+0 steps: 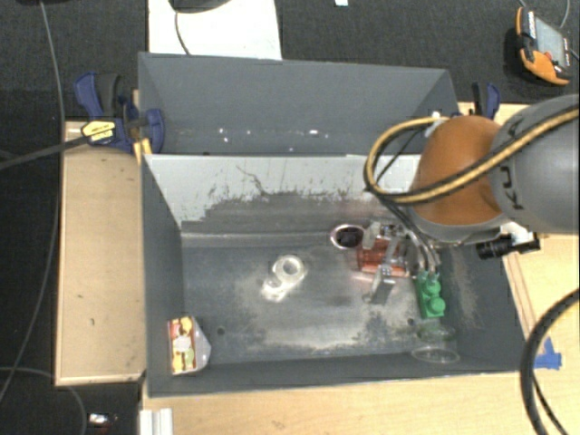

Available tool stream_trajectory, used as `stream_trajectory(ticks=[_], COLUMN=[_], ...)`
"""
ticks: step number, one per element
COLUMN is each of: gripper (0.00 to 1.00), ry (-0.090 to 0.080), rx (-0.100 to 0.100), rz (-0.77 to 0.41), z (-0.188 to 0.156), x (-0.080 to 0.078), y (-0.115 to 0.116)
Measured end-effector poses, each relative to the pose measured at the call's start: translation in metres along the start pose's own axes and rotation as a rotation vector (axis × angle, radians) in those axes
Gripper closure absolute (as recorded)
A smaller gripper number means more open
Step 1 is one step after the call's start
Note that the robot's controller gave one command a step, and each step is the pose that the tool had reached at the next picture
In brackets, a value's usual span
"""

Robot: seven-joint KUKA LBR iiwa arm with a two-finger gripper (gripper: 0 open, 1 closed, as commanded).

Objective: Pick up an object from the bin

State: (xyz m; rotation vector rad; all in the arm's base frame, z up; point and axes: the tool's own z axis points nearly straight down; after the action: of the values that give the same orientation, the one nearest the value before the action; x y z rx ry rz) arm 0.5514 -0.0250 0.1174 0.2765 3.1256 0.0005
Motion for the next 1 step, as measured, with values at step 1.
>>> stream_trajectory(ticks=[1], gripper=[0.0], ry=[0.0], rx=[0.0], rz=[0.0], z=[-0.0001], x=[-0.0001], y=[0.0001])
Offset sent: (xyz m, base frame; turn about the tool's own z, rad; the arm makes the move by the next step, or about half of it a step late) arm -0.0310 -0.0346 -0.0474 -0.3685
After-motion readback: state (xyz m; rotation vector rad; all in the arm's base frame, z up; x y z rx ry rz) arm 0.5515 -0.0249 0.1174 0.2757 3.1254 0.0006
